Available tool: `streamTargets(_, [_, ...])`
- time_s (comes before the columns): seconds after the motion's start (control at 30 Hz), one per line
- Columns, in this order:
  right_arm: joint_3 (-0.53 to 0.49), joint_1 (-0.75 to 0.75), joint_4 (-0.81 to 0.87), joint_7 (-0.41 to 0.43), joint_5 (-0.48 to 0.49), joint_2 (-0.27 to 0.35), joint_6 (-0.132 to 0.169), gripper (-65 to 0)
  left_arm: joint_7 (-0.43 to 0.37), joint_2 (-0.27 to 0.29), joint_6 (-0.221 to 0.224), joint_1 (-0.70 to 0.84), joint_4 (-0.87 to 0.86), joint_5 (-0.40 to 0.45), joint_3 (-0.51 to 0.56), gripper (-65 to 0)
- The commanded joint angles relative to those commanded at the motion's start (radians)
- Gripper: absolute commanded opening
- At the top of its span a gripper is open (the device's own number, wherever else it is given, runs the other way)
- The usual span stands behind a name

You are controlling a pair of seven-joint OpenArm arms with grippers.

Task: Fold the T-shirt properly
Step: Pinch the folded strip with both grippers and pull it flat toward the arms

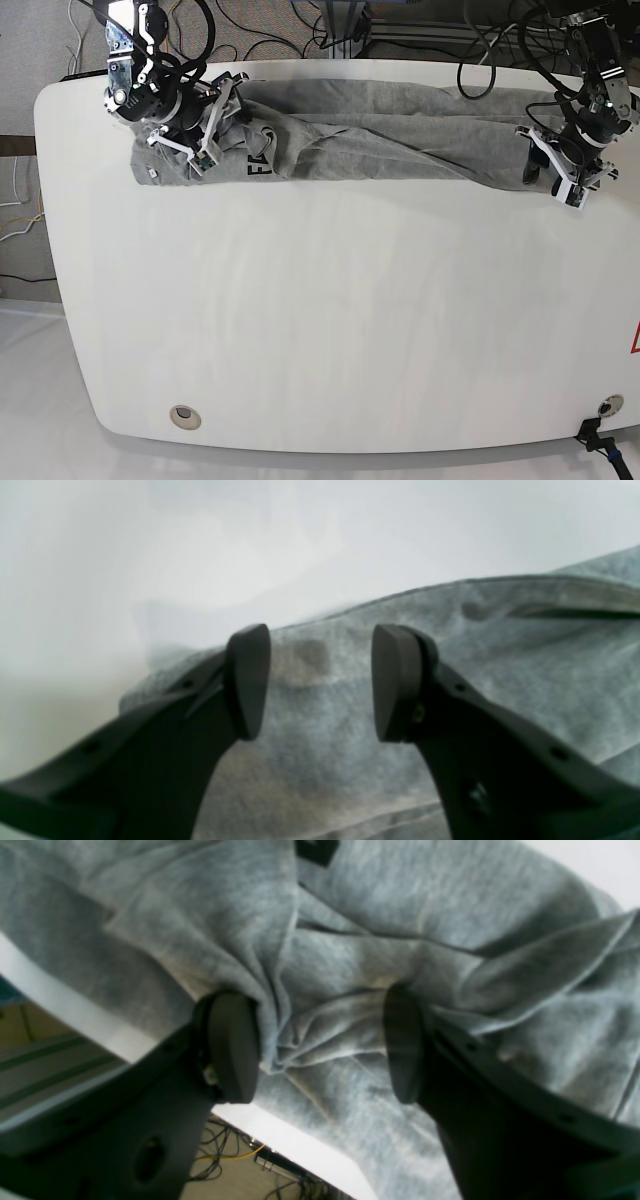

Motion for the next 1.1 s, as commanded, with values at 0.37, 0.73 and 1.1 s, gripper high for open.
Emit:
streamTargets(0.37, [0.04, -0.003, 0.029, 0.144, 0.054, -0.002, 0.003, -27.7, -0.002, -0.011, 0.0, 0.0, -0.015, -0.002, 0.002, -34.9])
streamTargets(0.73, [0.034, -0.052, 0.043, 0.313, 0.048, -0.044, 0.003, -65.0, -0.166, -0.002, 0.0, 0.061, 0.048, -0.002, 0.026, -65.0])
streamTargets(1.1, [0.032, -0.089, 0.038, 0.387, -0.127, -0.138, 0.003, -65.0, -0.508, 0.176, 0.0, 0.129, 0.023, 0.267, 0.046, -65.0])
